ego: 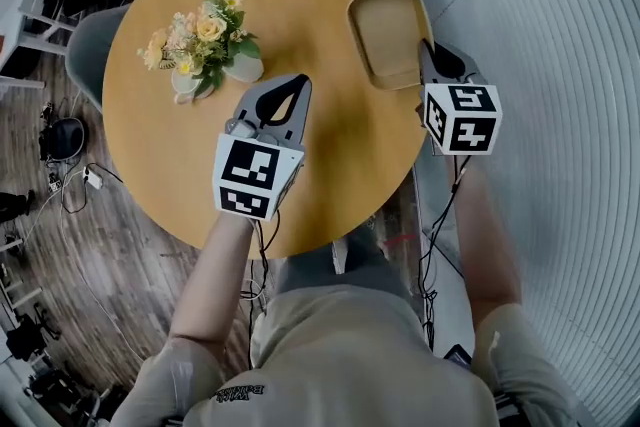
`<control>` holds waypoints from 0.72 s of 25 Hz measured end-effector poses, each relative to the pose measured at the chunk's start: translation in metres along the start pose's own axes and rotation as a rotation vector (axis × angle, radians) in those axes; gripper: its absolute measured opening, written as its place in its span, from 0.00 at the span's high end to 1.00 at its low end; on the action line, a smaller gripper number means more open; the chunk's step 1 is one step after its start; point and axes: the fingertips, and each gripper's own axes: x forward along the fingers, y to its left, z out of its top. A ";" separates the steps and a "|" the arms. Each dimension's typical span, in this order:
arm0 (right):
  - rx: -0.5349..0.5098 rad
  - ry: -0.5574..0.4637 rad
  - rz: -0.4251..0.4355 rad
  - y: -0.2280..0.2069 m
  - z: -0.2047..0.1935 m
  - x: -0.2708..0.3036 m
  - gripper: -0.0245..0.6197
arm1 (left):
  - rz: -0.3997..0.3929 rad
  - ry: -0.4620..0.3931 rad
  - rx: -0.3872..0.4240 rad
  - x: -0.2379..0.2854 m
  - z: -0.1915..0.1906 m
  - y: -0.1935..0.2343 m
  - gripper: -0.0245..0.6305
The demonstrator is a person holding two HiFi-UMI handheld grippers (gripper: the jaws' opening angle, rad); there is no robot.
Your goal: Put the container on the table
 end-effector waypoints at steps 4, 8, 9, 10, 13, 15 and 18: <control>-0.022 0.103 -0.015 -0.004 -0.036 0.028 0.91 | -0.024 0.045 -0.038 0.026 -0.024 0.002 0.93; 0.017 0.191 -0.004 -0.003 -0.071 0.051 0.91 | -0.032 0.102 -0.073 0.046 -0.056 0.004 0.93; 0.035 0.212 0.000 -0.002 -0.081 0.056 0.91 | -0.033 0.117 -0.093 0.050 -0.065 0.006 0.93; 0.053 0.233 0.003 -0.001 -0.091 0.061 0.91 | -0.032 0.132 -0.112 0.054 -0.074 0.008 0.93; 0.094 0.298 0.002 0.003 -0.122 0.071 0.91 | -0.029 0.175 -0.149 0.062 -0.099 0.013 0.93; 0.118 0.331 0.000 0.004 -0.139 0.073 0.91 | -0.033 0.189 -0.168 0.065 -0.108 0.013 0.93; 0.146 0.362 -0.011 0.004 -0.153 0.076 0.91 | -0.038 0.201 -0.179 0.067 -0.115 0.012 0.93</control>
